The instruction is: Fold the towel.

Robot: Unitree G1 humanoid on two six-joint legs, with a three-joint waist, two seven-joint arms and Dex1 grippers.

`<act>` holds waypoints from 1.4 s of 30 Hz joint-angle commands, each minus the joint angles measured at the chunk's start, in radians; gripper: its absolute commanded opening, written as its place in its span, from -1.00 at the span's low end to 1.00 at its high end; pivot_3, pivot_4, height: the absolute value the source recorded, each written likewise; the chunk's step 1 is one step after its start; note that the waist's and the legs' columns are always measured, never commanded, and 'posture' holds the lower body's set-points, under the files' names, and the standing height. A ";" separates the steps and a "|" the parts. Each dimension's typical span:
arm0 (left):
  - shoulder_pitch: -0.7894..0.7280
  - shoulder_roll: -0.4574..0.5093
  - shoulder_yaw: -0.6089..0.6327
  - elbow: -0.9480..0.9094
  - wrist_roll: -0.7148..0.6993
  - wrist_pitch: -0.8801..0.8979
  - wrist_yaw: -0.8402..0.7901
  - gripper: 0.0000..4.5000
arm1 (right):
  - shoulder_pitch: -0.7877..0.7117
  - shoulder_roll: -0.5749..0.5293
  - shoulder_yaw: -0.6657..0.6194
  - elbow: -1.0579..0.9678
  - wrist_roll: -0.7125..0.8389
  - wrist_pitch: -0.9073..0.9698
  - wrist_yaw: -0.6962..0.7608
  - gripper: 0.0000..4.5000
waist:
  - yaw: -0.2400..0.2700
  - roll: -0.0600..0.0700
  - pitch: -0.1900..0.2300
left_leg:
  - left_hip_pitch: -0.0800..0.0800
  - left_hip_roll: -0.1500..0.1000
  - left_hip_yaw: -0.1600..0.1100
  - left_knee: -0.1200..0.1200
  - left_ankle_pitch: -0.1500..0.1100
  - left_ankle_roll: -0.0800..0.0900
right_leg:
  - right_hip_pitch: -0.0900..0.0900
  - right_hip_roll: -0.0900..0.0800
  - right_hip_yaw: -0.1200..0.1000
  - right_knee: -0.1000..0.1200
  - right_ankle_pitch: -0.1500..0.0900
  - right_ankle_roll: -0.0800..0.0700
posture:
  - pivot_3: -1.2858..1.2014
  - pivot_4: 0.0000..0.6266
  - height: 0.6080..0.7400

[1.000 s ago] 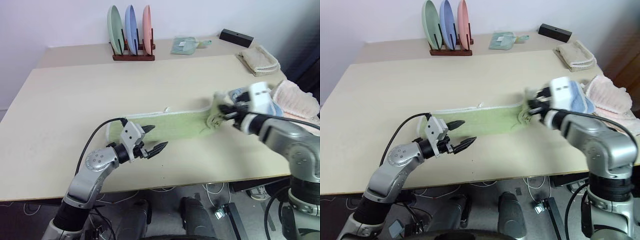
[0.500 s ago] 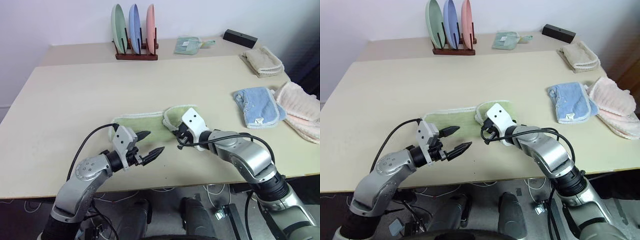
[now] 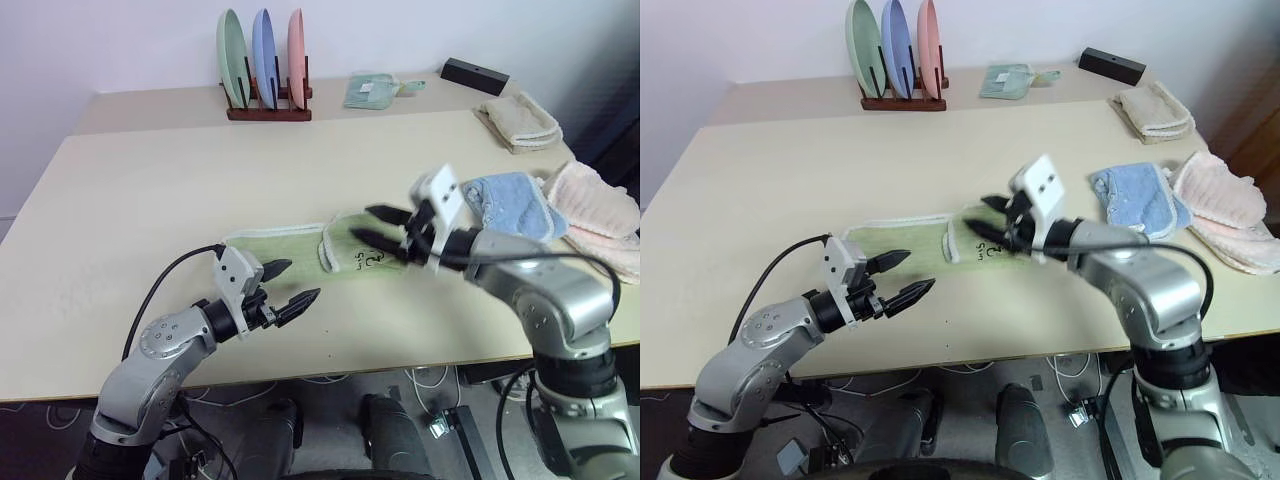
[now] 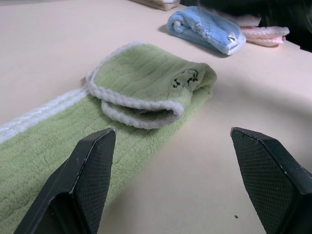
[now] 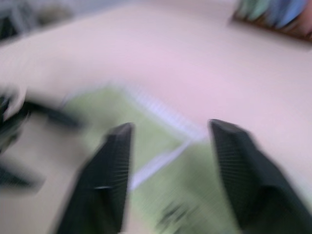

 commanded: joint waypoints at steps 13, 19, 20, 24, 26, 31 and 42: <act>0.077 -0.010 0.062 -0.084 -0.041 0.021 0.065 0.72 | 0.185 0.053 0.312 0.305 -0.410 -0.385 0.006 -0.99 | -0.002 -0.001 -0.003 | 0.002 0.001 0.001 0.000 0.000 0.000 | 0.001 0.001 0.002 0.000 0.000 0.000 | 0.03 -0.52 1.00; 0.170 -0.100 0.130 -0.090 -0.093 0.013 0.149 0.72 | 0.118 0.069 0.206 0.264 -0.358 -0.435 0.060 -0.99 | -0.002 -0.001 -0.002 | 0.002 0.001 0.001 0.000 0.000 0.000 | 0.001 0.001 0.002 0.000 0.000 -0.001 | 0.03 -0.52 1.00; 0.202 -0.107 0.142 -0.103 -0.108 0.020 0.155 0.83 | 0.100 0.061 0.191 0.249 -0.345 -0.434 0.081 -0.89 | -0.001 -0.001 -0.002 | 0.001 0.001 0.001 0.000 0.000 0.000 | 0.001 0.001 0.002 0.000 0.000 -0.001 | 0.03 -0.52 1.00; 0.294 -0.168 0.217 -0.128 -0.224 0.066 0.231 1.00 | 0.046 0.026 0.167 0.185 -0.309 -0.452 0.178 -0.23 | 0.000 -0.001 -0.002 | 0.001 0.001 0.001 0.000 0.000 0.000 | 0.001 0.001 0.002 -0.001 0.000 -0.001 | 0.03 -0.52 1.00; 0.321 -0.216 0.272 -0.126 -0.302 0.094 0.308 1.00 | 0.024 0.002 0.177 0.135 -0.280 -0.443 0.249 0.21 | 0.002 -0.002 -0.002 | 0.001 0.001 0.001 0.000 0.000 0.000 | 0.001 0.001 0.002 -0.001 0.000 -0.001 | 0.03 -0.52 1.00; 0.307 -0.306 0.362 -0.072 -0.447 0.191 0.538 1.00 | 0.015 -0.015 0.220 0.062 -0.268 -0.449 0.334 0.98 | 0.004 -0.003 -0.002 | 0.001 0.001 0.000 0.001 0.000 0.000 | 0.001 0.001 0.002 -0.001 0.000 -0.001 | 0.03 -0.52 1.00; 0.033 -0.422 0.439 0.143 -0.661 0.213 0.891 0.89 | 0.048 0.022 0.299 0.026 -0.320 -0.493 0.331 1.00 | 0.025 -0.002 -0.003 | 0.002 0.001 0.001 0.002 0.000 -0.001 | 0.002 0.001 0.001 0.000 0.001 -0.002 | 0.03 -0.52 1.00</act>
